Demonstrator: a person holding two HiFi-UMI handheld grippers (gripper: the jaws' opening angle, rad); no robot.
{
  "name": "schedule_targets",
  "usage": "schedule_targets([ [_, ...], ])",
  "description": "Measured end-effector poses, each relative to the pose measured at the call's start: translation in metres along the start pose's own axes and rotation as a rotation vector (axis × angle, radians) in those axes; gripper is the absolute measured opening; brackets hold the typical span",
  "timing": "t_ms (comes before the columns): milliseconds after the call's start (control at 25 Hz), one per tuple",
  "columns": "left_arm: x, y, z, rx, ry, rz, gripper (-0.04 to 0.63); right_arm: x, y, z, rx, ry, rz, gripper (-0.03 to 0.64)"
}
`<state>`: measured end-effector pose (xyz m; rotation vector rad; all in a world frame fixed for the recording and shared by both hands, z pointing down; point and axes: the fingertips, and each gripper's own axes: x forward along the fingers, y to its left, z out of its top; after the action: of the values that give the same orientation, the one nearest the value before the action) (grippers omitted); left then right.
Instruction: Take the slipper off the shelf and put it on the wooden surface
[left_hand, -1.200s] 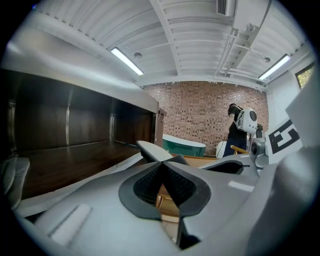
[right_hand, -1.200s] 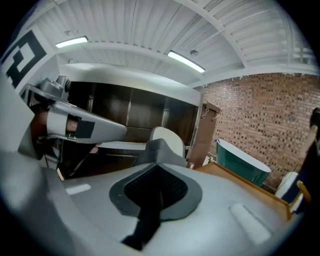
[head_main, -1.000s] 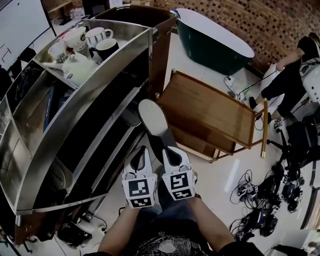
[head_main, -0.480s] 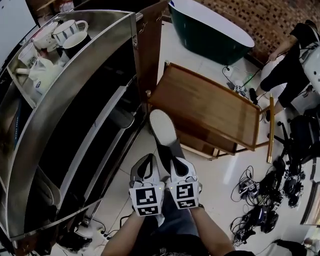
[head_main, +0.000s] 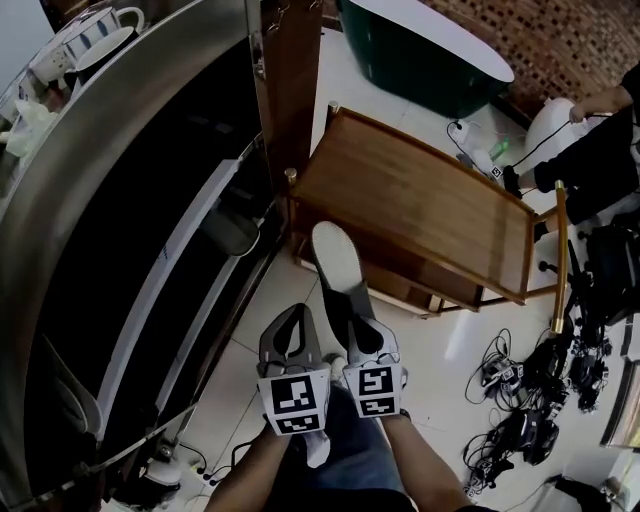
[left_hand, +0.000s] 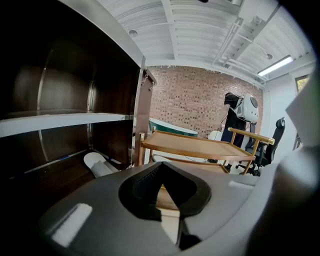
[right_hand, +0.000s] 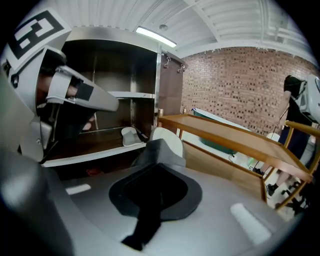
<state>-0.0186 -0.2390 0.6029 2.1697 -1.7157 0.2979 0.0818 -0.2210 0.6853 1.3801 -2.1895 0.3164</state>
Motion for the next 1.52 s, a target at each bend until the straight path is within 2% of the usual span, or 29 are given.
schedule_targets([
  [320,0.044,-0.014,-0.011,0.013,-0.031,-0.066,0.005,0.047,-0.047,-0.036,0.045,0.058,-0.093,0.011],
  [680,0.097,-0.021,-0.03,0.059,-0.068,-0.12,0.005,0.115,-0.091,-0.053,0.133,0.042,-0.207,0.011],
  [840,0.12,-0.022,-0.032,0.076,-0.079,-0.13,0.005,0.139,-0.103,-0.052,0.147,0.024,-0.221,0.012],
  [1240,0.164,-0.034,-0.053,0.139,-0.04,-0.178,0.005,0.182,-0.143,-0.054,0.208,-0.003,-0.292,0.012],
  [1520,0.165,-0.029,-0.067,0.156,-0.003,-0.161,0.005,0.213,-0.177,-0.049,0.253,0.018,-0.319,0.014],
])
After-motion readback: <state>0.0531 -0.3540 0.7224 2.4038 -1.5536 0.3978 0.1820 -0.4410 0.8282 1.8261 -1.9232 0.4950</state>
